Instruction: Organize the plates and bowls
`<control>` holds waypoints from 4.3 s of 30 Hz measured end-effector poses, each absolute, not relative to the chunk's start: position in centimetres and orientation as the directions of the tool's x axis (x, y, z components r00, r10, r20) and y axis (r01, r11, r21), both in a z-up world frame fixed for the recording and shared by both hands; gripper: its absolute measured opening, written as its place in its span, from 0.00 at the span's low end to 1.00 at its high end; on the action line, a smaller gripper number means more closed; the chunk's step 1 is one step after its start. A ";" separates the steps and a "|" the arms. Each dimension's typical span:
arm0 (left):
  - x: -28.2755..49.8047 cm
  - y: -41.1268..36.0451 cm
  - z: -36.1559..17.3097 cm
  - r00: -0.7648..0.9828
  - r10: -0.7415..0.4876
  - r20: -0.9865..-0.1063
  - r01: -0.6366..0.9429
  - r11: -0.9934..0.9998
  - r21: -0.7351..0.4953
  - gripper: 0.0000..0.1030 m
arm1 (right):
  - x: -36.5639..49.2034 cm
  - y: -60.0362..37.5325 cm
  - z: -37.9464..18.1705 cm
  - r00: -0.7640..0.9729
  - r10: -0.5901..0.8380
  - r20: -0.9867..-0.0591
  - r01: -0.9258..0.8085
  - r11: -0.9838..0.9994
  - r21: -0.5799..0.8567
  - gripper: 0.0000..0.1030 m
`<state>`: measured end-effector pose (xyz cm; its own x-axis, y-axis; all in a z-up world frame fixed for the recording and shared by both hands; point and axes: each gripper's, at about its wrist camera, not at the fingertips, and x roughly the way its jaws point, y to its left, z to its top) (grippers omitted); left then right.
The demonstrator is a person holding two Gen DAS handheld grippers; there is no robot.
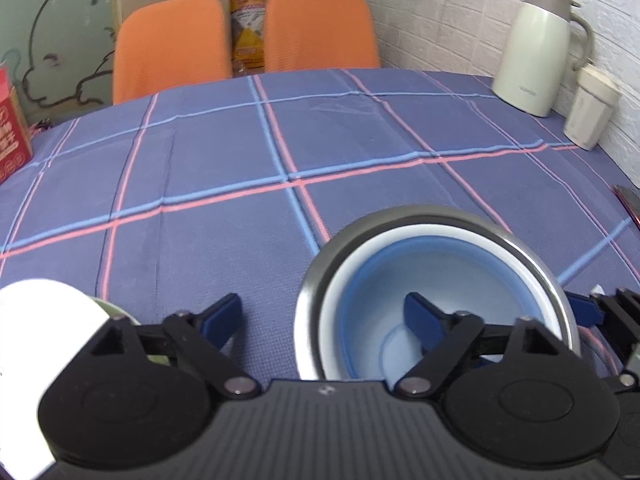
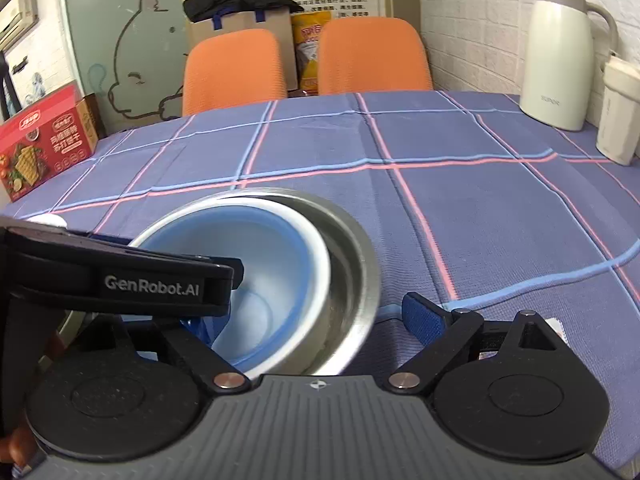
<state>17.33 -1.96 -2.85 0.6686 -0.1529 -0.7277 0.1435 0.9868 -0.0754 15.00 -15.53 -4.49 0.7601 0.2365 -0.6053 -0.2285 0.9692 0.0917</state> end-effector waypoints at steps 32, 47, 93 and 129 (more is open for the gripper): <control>11.2 10.3 6.5 0.765 0.020 -0.644 -0.064 0.997 -0.044 0.42 | 12.6 -3.7 2.1 0.708 0.542 -0.454 -0.534 0.830 0.159 0.67; 9.3 16.1 0.3 0.688 0.018 -0.725 -0.138 0.985 -0.107 0.41 | 11.5 1.2 -2.2 0.585 0.539 -0.606 -0.580 0.800 0.153 0.67; -10.0 4.6 3.8 0.903 0.035 -0.428 -0.038 0.999 0.001 0.98 | -3.8 -14.5 -0.4 0.884 0.313 -0.348 -0.234 0.939 0.252 0.70; -16.2 3.8 3.3 0.930 0.104 -0.353 -0.089 0.994 0.057 0.99 | -9.1 -14.2 -1.0 0.945 0.154 -0.289 -0.128 0.986 0.108 0.72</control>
<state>-16.23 3.85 3.34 0.9300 0.1038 -0.3527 -0.0893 0.9944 0.0572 -9.11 -14.25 -0.95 0.9447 0.1541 -0.2894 -0.1277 0.9859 0.1081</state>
